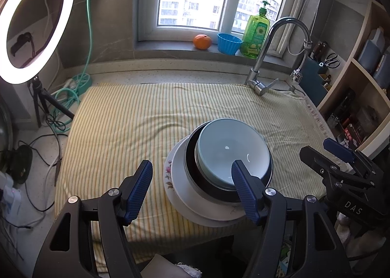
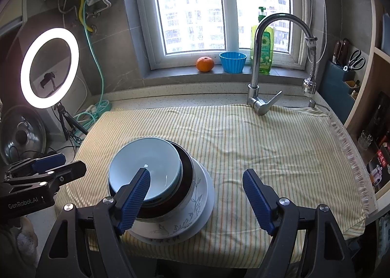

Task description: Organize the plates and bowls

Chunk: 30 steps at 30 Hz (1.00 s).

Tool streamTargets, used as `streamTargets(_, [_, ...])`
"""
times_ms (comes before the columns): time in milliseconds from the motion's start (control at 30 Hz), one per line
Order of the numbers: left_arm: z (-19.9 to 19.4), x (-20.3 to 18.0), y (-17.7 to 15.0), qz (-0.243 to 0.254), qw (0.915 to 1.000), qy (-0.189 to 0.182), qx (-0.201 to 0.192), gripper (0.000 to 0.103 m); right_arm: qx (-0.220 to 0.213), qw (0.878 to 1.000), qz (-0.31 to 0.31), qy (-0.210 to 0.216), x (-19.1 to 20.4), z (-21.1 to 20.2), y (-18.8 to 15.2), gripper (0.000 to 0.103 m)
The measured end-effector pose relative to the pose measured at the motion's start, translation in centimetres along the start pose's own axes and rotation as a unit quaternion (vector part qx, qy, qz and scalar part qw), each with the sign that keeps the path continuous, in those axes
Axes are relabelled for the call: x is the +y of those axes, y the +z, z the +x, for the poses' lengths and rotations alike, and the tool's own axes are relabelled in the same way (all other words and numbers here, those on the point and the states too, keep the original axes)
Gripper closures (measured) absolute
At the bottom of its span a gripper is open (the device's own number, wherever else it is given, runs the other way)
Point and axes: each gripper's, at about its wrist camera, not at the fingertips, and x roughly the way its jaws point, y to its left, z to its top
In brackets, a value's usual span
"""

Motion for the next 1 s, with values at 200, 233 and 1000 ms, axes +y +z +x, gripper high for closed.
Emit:
streamTargets(200, [-0.16,-0.03,-0.07,-0.002,1.0000,0.001,-0.001,0.036,0.001,1.000,-0.001,0.000,0.00,0.01,0.02,0.028])
streamTargets(233, [-0.18,0.02,-0.06,-0.002,1.0000,0.002,-0.001,0.036,0.002,1.000,-0.002,0.000,0.00,0.02,0.00,0.028])
streamTargets(1000, [0.26,-0.03,0.13,-0.006,1.0000,0.002,0.003,0.036,0.014,1.000,-0.006,0.000,-0.04,0.78,-0.19,0.028])
